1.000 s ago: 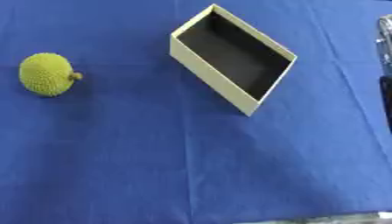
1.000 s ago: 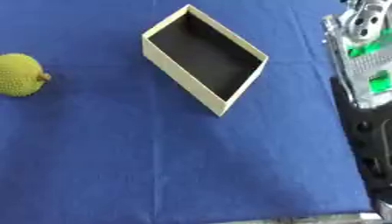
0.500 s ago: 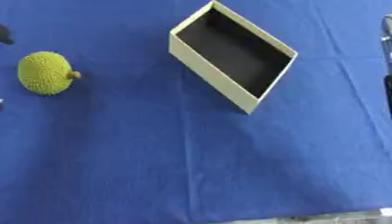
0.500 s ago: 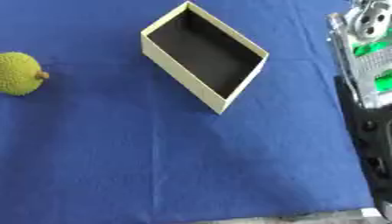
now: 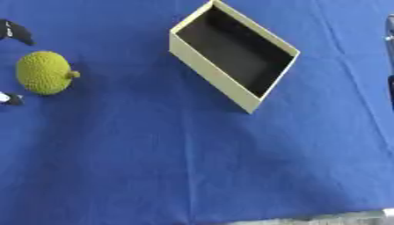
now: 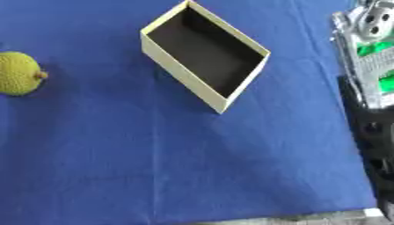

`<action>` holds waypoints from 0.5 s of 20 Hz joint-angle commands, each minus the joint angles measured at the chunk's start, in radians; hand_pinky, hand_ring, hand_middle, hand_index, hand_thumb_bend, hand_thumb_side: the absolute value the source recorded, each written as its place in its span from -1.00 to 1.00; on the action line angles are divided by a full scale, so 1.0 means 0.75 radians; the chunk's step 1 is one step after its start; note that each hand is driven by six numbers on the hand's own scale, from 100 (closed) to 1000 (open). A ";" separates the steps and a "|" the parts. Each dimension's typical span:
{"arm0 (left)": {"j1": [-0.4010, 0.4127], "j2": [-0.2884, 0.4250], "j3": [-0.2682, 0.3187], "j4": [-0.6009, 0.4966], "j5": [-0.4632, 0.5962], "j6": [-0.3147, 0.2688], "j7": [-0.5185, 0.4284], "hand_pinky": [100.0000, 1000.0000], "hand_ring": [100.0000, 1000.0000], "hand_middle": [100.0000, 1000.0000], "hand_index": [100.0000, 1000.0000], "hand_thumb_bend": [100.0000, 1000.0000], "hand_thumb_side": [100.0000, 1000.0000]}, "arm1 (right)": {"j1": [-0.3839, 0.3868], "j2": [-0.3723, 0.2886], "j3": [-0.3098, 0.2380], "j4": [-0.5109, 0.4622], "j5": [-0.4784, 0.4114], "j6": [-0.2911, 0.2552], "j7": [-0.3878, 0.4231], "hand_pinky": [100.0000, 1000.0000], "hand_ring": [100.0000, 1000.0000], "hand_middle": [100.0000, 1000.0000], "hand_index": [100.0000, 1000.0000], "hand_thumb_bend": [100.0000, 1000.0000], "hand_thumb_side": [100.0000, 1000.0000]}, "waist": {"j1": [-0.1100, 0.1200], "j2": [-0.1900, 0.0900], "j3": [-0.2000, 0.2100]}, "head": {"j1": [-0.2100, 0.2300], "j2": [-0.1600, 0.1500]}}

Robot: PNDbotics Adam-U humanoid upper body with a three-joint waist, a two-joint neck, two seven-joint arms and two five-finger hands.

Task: Pick up objects on the table and place them in the box.

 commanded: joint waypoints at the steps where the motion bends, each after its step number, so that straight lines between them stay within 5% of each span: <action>1: -0.052 -0.013 0.001 0.033 -0.016 -0.026 -0.003 0.82 0.84 0.74 0.68 0.37 -1.00 | -0.021 -0.021 -0.005 -0.021 -0.010 -0.002 0.004 0.57 0.48 0.49 0.64 -0.48 0.57 | 0.007 -0.026 -0.003 | 0.006 -0.010; 10: -0.121 -0.103 -0.001 0.135 -0.082 -0.089 -0.018 0.66 0.73 0.59 0.60 0.20 -1.00 | -0.027 -0.011 -0.002 -0.021 -0.017 -0.003 0.008 0.57 0.48 0.49 0.64 -0.48 0.57 | 0.005 -0.027 -0.012 | 0.026 -0.017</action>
